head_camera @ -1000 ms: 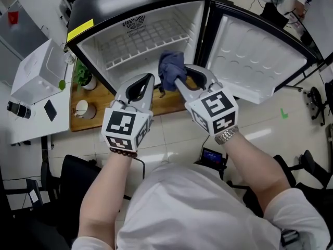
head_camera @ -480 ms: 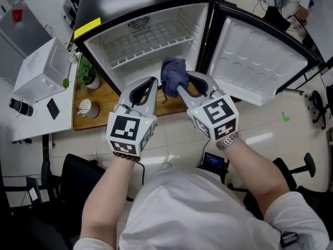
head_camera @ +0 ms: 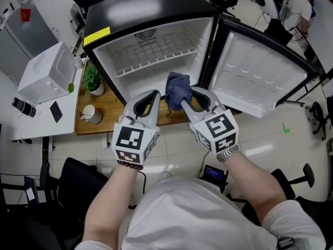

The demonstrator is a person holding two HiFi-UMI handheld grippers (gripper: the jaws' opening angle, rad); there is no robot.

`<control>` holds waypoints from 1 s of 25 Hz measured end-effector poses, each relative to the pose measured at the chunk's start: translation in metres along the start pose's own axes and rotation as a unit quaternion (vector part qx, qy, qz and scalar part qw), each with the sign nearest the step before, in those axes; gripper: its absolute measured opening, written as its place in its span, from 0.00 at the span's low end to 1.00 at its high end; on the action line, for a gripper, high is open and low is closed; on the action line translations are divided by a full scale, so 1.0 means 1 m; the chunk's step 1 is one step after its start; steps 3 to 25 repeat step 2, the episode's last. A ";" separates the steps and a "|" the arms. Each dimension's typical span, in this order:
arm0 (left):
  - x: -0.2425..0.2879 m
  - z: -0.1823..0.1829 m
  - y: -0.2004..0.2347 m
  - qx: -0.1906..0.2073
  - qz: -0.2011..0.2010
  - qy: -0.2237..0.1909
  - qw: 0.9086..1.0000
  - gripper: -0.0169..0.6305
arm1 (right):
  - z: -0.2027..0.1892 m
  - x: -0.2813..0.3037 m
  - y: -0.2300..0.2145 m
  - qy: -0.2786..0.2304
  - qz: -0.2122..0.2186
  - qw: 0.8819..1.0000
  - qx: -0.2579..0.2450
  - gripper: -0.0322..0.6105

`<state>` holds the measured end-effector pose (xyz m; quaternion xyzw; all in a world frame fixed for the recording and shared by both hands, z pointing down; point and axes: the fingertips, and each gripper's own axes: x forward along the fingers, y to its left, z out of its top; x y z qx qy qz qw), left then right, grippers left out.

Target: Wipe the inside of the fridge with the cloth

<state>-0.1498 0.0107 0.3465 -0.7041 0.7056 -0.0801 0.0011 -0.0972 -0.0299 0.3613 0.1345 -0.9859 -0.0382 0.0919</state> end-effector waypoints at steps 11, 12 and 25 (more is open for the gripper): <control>0.000 -0.001 0.001 0.001 0.003 -0.001 1.000 0.03 | -0.001 -0.001 0.000 -0.001 0.000 1.000 0.001 0.22; 0.000 -0.001 0.001 0.001 0.003 -0.001 1.000 0.03 | -0.001 -0.001 0.000 -0.001 0.000 1.000 0.001 0.22; 0.000 -0.001 0.001 0.001 0.003 -0.001 1.000 0.03 | -0.001 -0.001 0.000 -0.001 0.000 1.000 0.001 0.22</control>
